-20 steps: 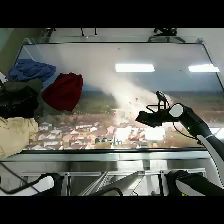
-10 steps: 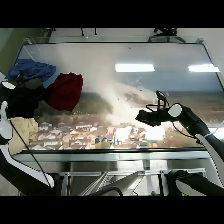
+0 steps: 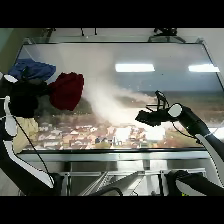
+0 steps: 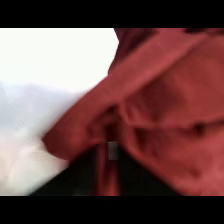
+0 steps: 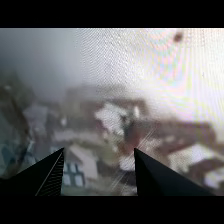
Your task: Fold the shirts.
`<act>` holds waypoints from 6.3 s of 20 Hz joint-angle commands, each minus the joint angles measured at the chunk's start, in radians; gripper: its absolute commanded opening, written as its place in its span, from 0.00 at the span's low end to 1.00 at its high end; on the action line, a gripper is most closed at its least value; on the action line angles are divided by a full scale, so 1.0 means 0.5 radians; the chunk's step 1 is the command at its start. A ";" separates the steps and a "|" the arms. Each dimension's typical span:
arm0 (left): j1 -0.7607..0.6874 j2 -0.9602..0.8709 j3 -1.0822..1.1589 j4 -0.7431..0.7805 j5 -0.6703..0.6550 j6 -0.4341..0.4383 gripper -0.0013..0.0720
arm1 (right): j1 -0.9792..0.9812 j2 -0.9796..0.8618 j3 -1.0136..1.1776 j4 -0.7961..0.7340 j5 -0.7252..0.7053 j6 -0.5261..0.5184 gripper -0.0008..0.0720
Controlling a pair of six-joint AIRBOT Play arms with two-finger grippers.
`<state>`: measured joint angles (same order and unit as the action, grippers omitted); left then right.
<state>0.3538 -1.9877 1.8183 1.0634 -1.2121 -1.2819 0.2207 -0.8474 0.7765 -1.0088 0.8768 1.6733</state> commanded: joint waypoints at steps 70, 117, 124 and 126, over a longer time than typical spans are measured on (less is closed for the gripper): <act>-1.281 0.562 -1.388 -0.452 0.308 0.166 0.38 | -0.069 -0.245 -0.385 0.852 0.401 -1.052 0.58; -0.668 0.359 -0.104 0.462 0.240 -0.105 0.97 | -0.632 -1.374 2.235 0.029 1.318 -0.639 0.51; -0.474 0.264 0.017 0.449 0.029 -0.107 0.97 | -0.748 -0.887 1.241 -0.286 1.382 -0.578 0.51; -0.424 0.260 0.016 0.446 0.014 -0.106 0.97 | -0.811 -0.658 0.891 -0.285 1.275 -0.575 0.51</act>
<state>0.1047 -1.8484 1.8175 1.2911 -1.1736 -1.3346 -0.1490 -1.3056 1.4391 -1.1057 1.5398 1.3731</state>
